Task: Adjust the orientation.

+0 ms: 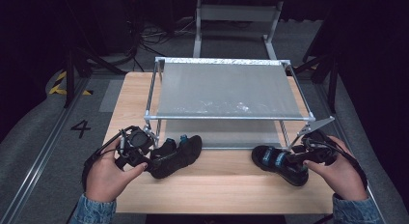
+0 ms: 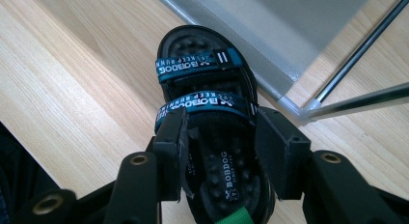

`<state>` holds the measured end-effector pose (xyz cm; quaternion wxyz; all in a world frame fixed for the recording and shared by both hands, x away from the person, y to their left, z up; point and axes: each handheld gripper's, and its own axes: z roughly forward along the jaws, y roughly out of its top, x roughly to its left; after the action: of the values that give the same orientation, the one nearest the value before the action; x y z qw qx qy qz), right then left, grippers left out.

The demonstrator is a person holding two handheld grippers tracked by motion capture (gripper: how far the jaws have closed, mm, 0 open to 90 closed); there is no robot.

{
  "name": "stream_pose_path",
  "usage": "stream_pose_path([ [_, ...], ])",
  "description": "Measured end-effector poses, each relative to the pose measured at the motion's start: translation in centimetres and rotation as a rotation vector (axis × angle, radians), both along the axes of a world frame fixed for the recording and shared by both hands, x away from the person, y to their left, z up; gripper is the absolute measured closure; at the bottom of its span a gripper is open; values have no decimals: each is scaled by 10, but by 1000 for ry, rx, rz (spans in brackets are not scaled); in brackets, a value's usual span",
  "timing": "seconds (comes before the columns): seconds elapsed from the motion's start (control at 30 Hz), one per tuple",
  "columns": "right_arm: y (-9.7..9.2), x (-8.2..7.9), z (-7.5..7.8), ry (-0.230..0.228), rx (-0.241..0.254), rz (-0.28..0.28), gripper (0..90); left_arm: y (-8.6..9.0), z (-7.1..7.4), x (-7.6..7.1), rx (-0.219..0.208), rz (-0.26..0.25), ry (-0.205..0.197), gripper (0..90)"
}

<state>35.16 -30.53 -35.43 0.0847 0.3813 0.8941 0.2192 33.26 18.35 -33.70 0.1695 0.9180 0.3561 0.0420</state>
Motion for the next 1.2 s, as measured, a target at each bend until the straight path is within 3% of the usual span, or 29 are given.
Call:
stream_pose_path([
  [0.17, -2, -3, 1, -7, 1, -8, 557, -5, -4, 2, -6, -49, -1, 475],
  [0.4, -5, -7, 1, -9, 3, -18, 558, -4, -4, 7, -44, -19, -17, 524],
  [0.5, -7, -9, 1, -14, 4, -25, 556, -3, -3, 11, -93, 12, -18, 558],
  [0.6, -10, -11, 1, -13, 26, -43, 562, -4, -7, 17, -117, 26, -11, 635],
  [0.8, -15, -15, 1, -13, 30, -58, 571, -12, -16, 24, -81, 29, -34, 898],
  [0.87, -15, -15, 0, -13, 27, -59, 570, -18, -24, 28, -72, 12, 1, 900],
  [0.97, -15, -16, 0, -12, 28, -59, 569, -21, -30, 32, -59, 9, 6, 900],
  [1.2, -20, -20, 1, -18, 26, -69, 567, -24, -38, 40, -93, 5, 33, 900],
])
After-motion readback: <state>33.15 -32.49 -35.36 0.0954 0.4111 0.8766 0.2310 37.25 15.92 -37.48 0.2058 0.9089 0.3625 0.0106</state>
